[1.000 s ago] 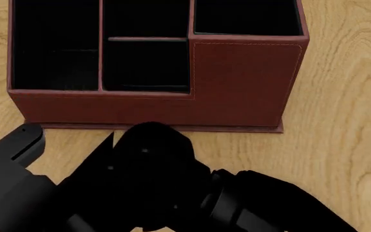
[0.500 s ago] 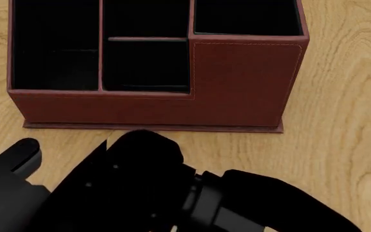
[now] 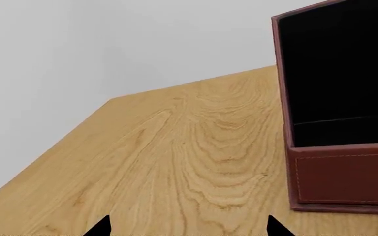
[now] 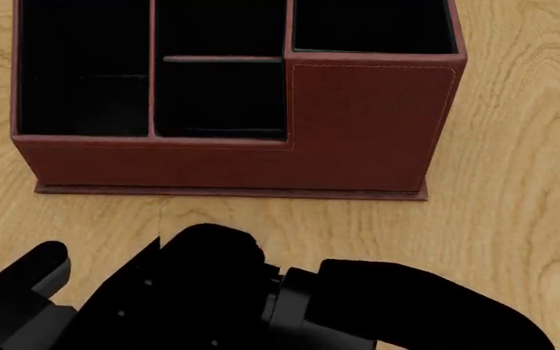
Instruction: Pick up the white mug and place it to the right of the caddy.
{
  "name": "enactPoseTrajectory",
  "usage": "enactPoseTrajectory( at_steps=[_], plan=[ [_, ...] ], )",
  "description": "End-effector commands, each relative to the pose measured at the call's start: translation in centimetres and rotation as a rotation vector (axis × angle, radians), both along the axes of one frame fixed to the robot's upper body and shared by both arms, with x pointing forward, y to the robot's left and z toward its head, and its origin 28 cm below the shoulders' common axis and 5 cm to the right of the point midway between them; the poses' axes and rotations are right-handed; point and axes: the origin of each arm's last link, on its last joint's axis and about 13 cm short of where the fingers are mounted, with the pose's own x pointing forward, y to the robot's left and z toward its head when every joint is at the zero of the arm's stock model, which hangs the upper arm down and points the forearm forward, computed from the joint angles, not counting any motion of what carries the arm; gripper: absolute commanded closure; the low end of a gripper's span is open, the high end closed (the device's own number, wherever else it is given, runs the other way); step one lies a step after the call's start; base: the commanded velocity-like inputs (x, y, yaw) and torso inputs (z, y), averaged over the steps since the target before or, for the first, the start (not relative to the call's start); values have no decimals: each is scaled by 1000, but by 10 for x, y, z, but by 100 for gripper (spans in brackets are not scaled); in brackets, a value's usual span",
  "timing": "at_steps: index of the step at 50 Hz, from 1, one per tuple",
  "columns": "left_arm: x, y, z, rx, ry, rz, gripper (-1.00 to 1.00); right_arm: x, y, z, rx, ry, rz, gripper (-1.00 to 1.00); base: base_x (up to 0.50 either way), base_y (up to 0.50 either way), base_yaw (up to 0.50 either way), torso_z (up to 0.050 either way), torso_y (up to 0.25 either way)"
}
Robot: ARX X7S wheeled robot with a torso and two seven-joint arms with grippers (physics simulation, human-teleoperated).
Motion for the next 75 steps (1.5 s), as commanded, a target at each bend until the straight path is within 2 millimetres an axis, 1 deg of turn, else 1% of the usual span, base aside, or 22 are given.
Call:
enactPoseTrajectory(
  at_steps=[1,26,27,38,44,50,53,63,75],
  plan=[
    [-1,1,-2,-1,2,3,-100,-1,0,-10,-11,32,-7,-100,0,0,0,0,0],
    [-1,2,-4,-3,6,3,-100,6,-3,-22,-23,52,-26,-100,0,0,0,0,0],
    [-1,2,-4,-3,7,3,-100,6,-3,-22,-24,45,-26,100,0,0,0,0,0],
    [0,0,-5,-4,7,-5,-100,1,-2,-16,-33,12,-15,100,0,0,0,0,0],
    [0,0,-4,-4,6,-7,-100,-2,-6,-14,-43,5,-31,100,0,0,0,0,0],
    [0,-1,-4,-3,4,-12,-100,-9,-13,-13,-48,7,-54,100,0,0,0,0,0],
    [0,-2,-3,-3,2,-13,-100,-15,-18,-9,-38,8,-74,100,0,0,0,0,0],
    [-2,-3,-2,1,-1,-18,-100,-20,-36,4,-1,-24,-156,100,0,0,0,0,0],
    [-3,-5,-1,3,-5,-25,-100,-32,-45,22,21,-66,-188,100,0,0,0,0,0]
  ],
)
